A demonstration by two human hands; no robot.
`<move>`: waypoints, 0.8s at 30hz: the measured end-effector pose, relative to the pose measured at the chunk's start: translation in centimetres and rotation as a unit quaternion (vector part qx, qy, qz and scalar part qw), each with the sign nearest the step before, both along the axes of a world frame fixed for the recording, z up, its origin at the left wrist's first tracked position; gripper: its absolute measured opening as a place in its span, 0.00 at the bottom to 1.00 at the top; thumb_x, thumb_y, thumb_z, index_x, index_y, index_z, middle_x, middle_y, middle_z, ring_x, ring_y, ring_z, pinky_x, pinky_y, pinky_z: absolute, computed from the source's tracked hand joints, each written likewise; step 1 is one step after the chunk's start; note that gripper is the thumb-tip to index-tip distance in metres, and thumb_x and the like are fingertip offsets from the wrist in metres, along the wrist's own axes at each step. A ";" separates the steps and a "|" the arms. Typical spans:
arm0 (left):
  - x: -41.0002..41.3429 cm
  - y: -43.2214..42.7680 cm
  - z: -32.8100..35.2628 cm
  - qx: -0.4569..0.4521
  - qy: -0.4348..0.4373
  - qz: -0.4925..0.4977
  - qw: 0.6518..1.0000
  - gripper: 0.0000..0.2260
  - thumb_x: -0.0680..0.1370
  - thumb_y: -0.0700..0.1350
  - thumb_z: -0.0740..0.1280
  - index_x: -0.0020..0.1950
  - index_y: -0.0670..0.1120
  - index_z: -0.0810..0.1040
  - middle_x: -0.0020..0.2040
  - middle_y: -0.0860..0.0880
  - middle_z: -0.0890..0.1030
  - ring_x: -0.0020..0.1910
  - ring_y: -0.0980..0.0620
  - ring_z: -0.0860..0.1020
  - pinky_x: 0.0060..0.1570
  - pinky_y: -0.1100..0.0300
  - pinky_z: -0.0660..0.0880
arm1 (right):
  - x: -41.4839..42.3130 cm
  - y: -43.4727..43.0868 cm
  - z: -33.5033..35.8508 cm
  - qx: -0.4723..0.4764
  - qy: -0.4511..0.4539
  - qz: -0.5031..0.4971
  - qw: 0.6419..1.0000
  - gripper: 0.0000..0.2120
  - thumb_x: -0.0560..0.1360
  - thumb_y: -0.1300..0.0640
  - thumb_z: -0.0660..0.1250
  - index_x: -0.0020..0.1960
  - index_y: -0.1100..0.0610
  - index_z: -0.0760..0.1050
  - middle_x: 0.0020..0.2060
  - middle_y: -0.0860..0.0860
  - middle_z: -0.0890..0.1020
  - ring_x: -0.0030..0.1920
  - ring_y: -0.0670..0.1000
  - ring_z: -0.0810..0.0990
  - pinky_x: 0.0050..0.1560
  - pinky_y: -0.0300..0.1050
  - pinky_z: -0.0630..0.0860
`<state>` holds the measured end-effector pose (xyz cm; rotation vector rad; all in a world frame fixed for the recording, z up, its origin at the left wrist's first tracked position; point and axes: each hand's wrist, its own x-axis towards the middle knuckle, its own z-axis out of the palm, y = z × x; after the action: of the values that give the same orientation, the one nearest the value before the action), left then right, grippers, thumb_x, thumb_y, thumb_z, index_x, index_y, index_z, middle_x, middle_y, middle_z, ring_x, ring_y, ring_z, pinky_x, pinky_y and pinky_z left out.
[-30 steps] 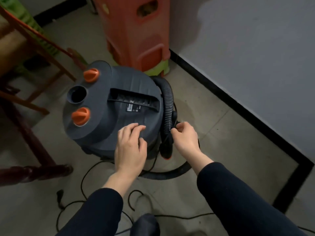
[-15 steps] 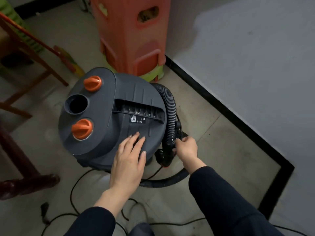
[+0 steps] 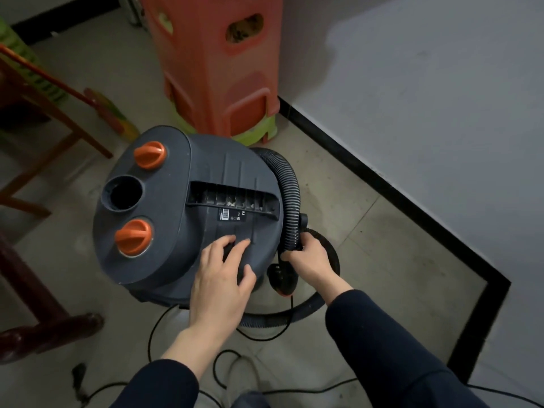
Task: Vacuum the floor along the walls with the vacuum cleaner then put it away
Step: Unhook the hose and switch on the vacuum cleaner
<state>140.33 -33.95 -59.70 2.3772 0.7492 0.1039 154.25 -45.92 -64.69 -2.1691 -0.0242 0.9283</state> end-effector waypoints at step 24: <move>3.4 -3.0 5.1 -0.380 0.013 0.026 0.924 0.18 0.77 0.33 0.61 0.61 0.50 0.79 0.56 0.56 0.81 0.58 0.59 0.77 0.55 0.72 0.71 | 7.6 -0.1 14.7 0.027 -0.044 0.033 0.998 0.15 0.68 0.48 0.71 0.46 0.59 0.79 0.35 0.54 0.81 0.32 0.50 0.80 0.32 0.44 0.77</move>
<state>143.70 -36.95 -54.63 1.6186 0.6991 -0.1716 161.82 -46.01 -50.02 -2.1692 -0.1633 0.8589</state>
